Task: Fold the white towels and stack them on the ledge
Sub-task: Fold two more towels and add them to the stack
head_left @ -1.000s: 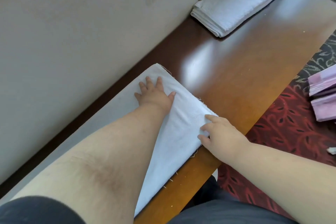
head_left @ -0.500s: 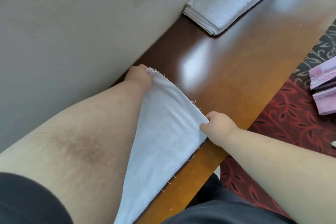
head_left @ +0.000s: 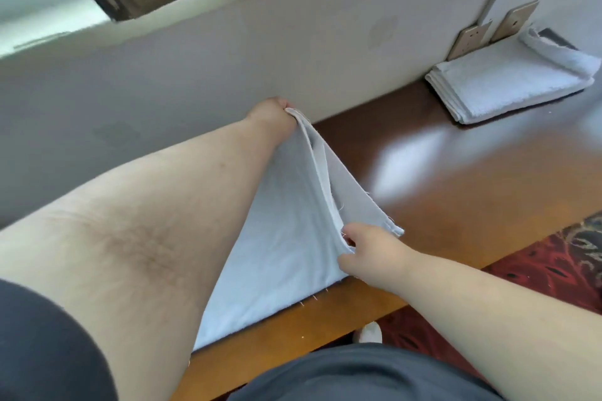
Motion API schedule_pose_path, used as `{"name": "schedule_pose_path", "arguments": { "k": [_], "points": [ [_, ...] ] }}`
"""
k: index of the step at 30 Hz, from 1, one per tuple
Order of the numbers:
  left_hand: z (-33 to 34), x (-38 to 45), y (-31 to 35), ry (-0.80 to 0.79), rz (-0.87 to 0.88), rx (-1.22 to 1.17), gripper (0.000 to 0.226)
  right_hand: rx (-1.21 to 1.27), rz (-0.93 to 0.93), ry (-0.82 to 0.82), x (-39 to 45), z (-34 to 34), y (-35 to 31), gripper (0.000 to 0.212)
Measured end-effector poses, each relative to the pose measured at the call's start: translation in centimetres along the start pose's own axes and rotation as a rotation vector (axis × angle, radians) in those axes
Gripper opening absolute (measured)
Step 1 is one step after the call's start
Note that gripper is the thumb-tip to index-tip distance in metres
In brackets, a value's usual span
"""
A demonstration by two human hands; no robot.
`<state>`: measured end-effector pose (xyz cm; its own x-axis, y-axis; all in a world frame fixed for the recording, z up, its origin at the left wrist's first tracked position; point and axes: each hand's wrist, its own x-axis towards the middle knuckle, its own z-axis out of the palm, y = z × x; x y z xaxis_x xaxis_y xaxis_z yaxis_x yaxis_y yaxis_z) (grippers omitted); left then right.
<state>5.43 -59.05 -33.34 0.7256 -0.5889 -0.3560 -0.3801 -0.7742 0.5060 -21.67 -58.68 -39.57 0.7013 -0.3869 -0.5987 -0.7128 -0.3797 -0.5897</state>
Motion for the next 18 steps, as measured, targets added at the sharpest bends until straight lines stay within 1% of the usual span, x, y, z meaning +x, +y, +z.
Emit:
{"name": "schedule_pose_path", "arguments": {
  "k": [1,3,6,8,11,14,18],
  "points": [
    [-0.7,-0.8,-0.4,0.013,-0.033,-0.048,0.03,-0.019,0.008,0.005,0.0,0.0,-0.3,0.01],
    [-1.4,-2.3,-0.8,-0.021,-0.083,-0.151,0.03,-0.01,0.09,0.025,0.3,-0.4,-0.3,0.01],
    [-0.5,-3.6,-0.3,-0.104,-0.026,-0.084,0.026,0.096,0.275,0.101,1.4,-1.9,1.6,0.008],
    [0.6,-3.6,0.2,-0.117,0.017,-0.043,0.025,0.111,0.345,0.18,1.9,-2.9,3.3,0.009],
    [2.3,-2.6,0.5,-0.104,0.079,-0.006,0.02,0.115,0.387,0.239,2.4,-3.6,6.1,0.017],
    [3.6,-1.2,0.2,-0.091,0.12,0.06,0.024,0.147,0.4,0.237,3.2,-3.7,7.4,0.023],
    [5.1,0.1,-0.1,-0.086,0.117,0.046,0.021,0.143,0.401,0.289,4.7,-3.4,7.9,0.047]
  ]
}}
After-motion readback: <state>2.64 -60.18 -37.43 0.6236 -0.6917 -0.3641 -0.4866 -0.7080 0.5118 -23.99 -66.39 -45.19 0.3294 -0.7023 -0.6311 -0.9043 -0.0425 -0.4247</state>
